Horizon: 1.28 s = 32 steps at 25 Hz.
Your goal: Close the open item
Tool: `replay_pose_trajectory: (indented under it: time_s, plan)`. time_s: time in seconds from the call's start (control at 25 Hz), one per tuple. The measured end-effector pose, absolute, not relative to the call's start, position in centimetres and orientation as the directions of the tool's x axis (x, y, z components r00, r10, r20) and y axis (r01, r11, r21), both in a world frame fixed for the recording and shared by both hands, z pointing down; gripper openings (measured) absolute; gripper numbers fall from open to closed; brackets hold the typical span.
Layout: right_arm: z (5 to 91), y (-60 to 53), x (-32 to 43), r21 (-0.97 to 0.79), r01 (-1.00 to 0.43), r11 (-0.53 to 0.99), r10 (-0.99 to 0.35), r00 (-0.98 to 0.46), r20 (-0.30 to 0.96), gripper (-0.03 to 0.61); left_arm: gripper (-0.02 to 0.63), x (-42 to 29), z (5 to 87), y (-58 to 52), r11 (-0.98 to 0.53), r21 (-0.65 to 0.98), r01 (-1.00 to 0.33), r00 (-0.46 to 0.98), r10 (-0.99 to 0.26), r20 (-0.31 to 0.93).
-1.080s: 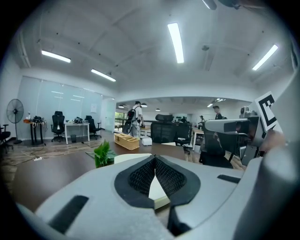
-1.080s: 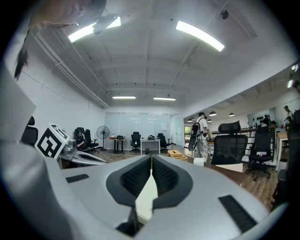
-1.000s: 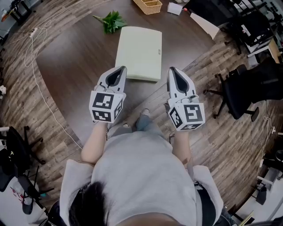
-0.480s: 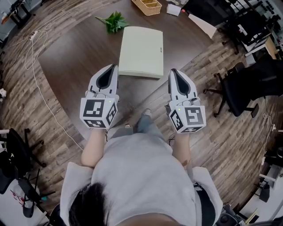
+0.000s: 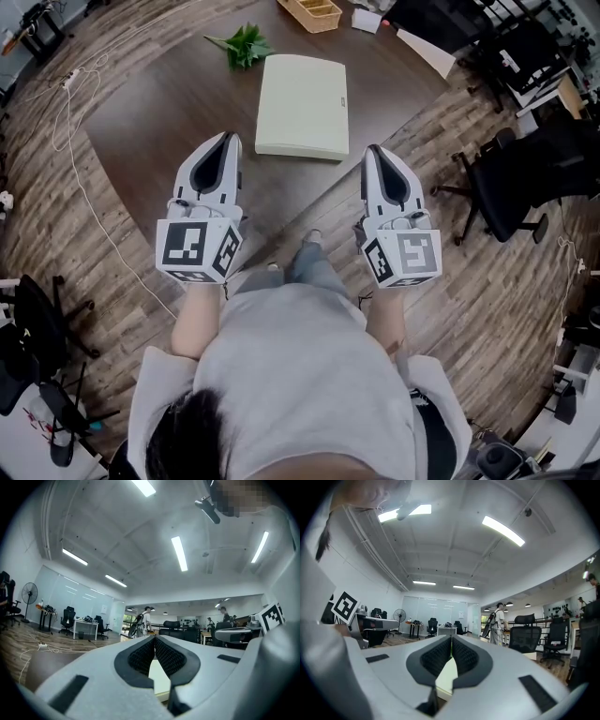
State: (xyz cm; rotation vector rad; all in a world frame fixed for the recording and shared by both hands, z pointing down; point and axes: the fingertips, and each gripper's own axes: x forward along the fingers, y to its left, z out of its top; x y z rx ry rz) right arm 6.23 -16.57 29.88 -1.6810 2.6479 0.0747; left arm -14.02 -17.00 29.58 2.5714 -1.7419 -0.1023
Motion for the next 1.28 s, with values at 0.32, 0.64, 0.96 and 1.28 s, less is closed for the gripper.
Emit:
replay_pose_trajectory:
  time_s: [0.32, 0.64, 0.96, 1.28]
  plan:
    - [28.7, -15.4, 5.7, 0.043, -0.91, 0.413, -0.908, -0.415, -0.065, 0.014, 0.009, -14.5, 28.8, -15.8, -0.369, 0.013, -0.929, 0.367, -0.928, -0.058]
    - [28.4, -15.3, 5.5, 0.049, -0.913, 0.404, -0.911, -0.407, -0.073, 0.014, 0.009, -14.7, 28.9, -16.0, -0.366, 0.005, -0.931, 0.365, -0.929, -0.059]
    - [28.1, -15.2, 5.6, 0.062, -0.915, 0.398, -0.912, -0.402, -0.078, 0.014, 0.009, -14.2, 28.8, -16.2, -0.384, 0.005, -0.923, 0.383, -0.921, -0.064]
    - [28.1, -14.9, 6.0, 0.065, -0.919, 0.39, -0.916, -0.394, -0.081, 0.014, 0.009, -13.7, 29.0, -16.1, -0.392, 0.003, -0.92, 0.391, -0.918, -0.064]
